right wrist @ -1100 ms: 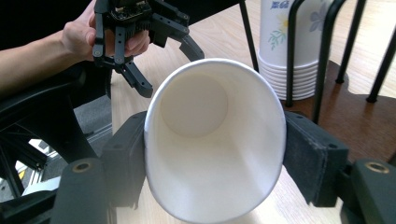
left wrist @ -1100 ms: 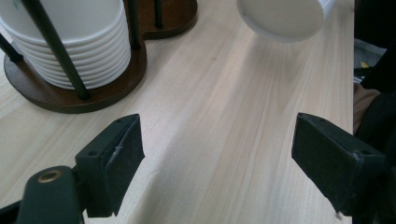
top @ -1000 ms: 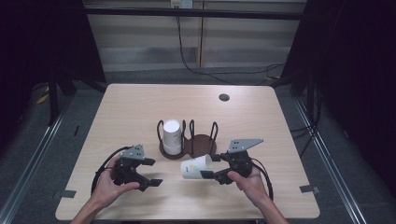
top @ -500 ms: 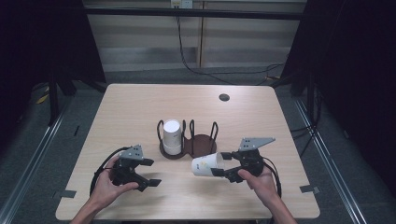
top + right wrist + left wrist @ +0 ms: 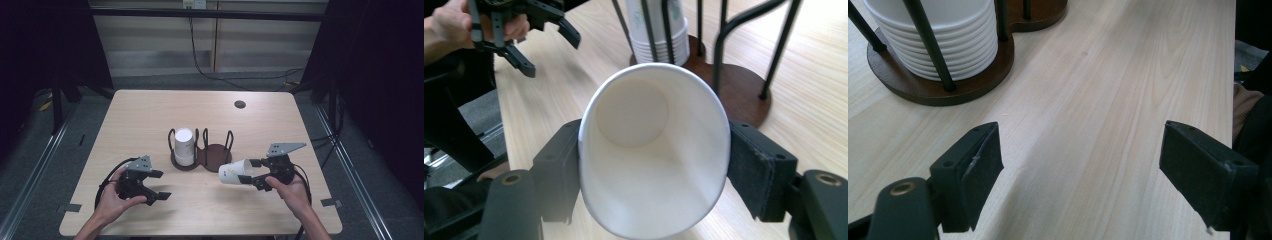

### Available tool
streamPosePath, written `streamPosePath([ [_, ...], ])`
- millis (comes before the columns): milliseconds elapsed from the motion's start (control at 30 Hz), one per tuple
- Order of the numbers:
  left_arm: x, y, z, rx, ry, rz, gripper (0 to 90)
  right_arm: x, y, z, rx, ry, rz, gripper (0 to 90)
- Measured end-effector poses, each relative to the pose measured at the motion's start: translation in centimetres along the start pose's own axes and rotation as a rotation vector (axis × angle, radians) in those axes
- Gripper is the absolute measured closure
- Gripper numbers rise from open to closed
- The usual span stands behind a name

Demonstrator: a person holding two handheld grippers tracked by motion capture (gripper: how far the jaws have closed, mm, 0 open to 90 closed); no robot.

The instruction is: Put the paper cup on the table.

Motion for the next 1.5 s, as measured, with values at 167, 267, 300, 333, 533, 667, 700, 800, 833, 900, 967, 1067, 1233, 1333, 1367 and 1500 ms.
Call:
streamPosePath([
  [167,0.0,0.1,0.0,0.001,0.007,0.004,17.3,0.0,0.5,1.2,-0.035,-0.006,-0.022,28.8],
  [267,-0.1,0.1,0.0,0.003,0.002,-0.002,17.3,0.2,0.7,1.7,-0.047,-0.01,-0.03,28.8],
  [300,-0.1,0.1,0.0,0.003,0.002,-0.002,17.3,0.2,0.7,1.8,-0.053,-0.011,-0.031,28.8],
  [333,-0.1,0.1,0.0,0.003,0.002,-0.002,17.3,0.2,0.7,1.8,-0.053,-0.011,-0.031,28.8],
  [533,-0.1,0.0,0.0,0.002,0.001,-0.001,17.3,0.1,0.8,2.8,-0.081,-0.016,-0.06,28.8],
  [667,-0.2,0.1,-0.1,0.001,-0.005,-0.007,17.3,0.0,0.8,3.3,-0.1,-0.018,-0.083,28.8],
  [700,-0.3,0.1,0.0,0.0,-0.008,-0.017,17.3,0.1,0.8,3.5,-0.106,-0.016,-0.098,28.8],
  [800,-0.3,0.0,0.0,-0.003,-0.004,-0.016,17.3,0.2,0.9,3.8,-0.12,-0.019,-0.113,28.8],
  [833,-0.3,0.0,0.0,0.001,-0.005,-0.016,17.3,0.3,0.9,4.0,-0.126,-0.015,-0.132,28.8],
  [900,-0.3,0.0,0.0,0.0,-0.007,-0.016,17.3,0.3,0.9,4.1,-0.128,-0.017,-0.138,28.8],
  [967,-0.3,0.0,0.0,0.002,-0.006,-0.015,17.3,0.4,0.9,4.7,-0.144,-0.02,-0.16,28.8],
  [1067,-0.3,0.0,0.0,0.0,-0.003,-0.011,17.3,0.4,1.0,5.0,-0.154,-0.025,-0.176,28.7],
  [1233,-0.3,0.0,-0.1,-0.003,-0.002,-0.011,17.3,1.0,1.4,6.3,-0.188,-0.025,-0.22,28.6],
  [1333,-0.3,0.0,-0.1,-0.003,-0.003,-0.015,17.3,1.2,1.4,6.6,-0.195,-0.025,-0.229,28.6],
  [1367,-0.4,-0.1,-0.1,-0.005,-0.008,-0.018,17.3,1.3,1.4,6.9,-0.204,-0.023,-0.246,28.6],
  [1500,-0.4,-0.2,0.0,-0.004,-0.003,-0.017,17.3,1.4,1.3,7.2,-0.21,-0.031,-0.268,28.5],
])
Point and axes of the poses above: each handheld gripper's, and its own axes: y roughly backward along the jaws, x roughly out of its top, z roughly to its right, the point moved 10 cm from there along -y, roughly forward along the jaws, and after that the axes turned 1 degree about y, right-handed, at the moved point
